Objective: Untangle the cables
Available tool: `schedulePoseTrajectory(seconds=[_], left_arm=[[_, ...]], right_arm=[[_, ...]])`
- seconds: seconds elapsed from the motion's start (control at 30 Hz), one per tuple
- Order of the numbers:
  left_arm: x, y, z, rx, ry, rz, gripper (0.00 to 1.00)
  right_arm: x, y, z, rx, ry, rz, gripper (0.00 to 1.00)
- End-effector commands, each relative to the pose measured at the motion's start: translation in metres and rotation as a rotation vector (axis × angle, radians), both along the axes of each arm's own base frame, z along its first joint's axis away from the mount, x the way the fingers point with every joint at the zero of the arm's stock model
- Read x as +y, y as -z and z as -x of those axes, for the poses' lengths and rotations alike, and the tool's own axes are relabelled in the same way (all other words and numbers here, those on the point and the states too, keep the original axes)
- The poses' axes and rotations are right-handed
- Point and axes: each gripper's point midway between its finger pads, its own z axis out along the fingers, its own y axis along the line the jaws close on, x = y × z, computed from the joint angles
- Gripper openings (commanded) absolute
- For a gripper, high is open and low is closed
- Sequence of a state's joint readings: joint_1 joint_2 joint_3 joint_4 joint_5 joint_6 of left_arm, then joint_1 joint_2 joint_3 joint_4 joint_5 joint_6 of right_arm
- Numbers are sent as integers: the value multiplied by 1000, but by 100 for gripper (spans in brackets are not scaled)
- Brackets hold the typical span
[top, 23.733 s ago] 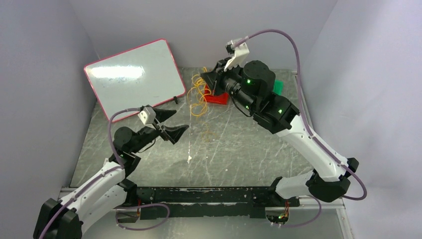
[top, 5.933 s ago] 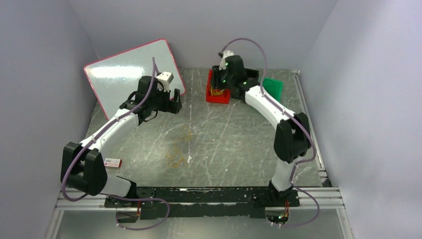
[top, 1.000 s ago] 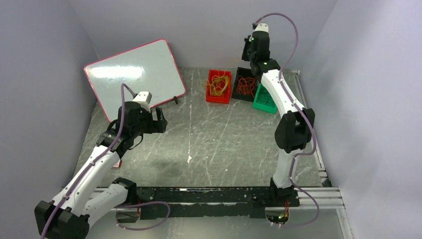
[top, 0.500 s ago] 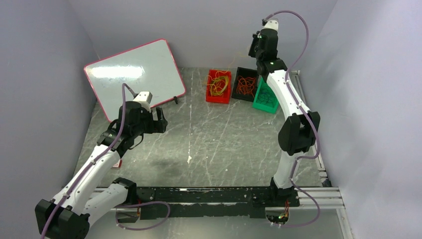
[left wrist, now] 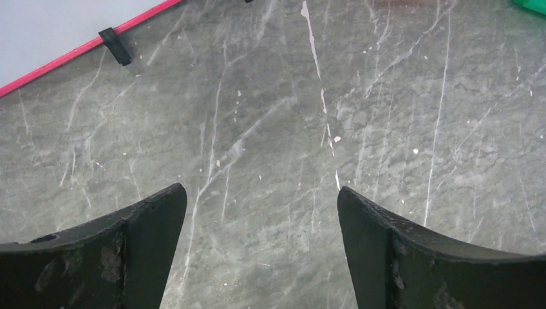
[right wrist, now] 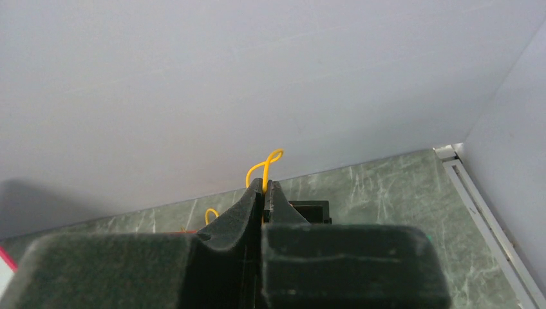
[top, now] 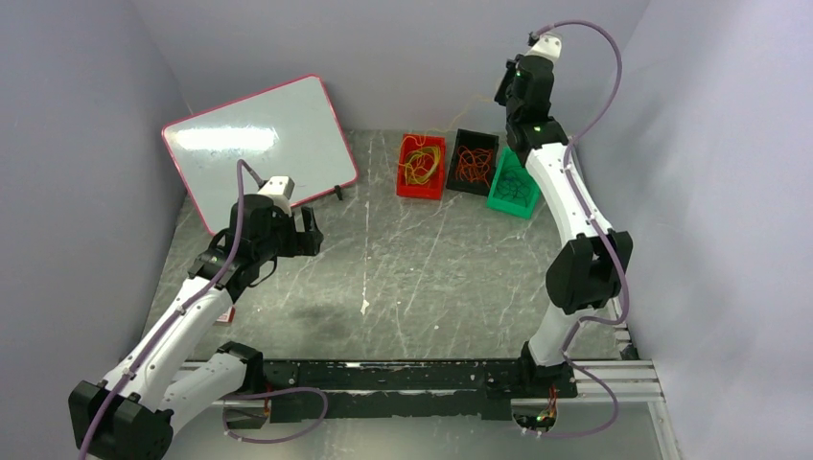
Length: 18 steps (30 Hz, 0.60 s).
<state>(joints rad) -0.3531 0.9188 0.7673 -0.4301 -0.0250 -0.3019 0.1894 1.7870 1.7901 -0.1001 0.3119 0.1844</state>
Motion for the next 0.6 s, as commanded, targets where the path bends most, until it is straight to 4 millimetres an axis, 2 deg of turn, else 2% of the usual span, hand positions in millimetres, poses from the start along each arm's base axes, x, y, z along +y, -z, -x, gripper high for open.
schedulePoseTrajectory(seconds=[0.0,0.23,0.57], left_arm=[[-1,-4,-3,-20,5,12,91],[0,-4,-3,-23,3,9,91],[0,-3,-3,-20,4,8,91]], right_arm=[[-18,-25,10,-80,70,-27,0],[-35,-49,24,-156,137,-37,0],[-44,-67,41,-212,164,-41,0]])
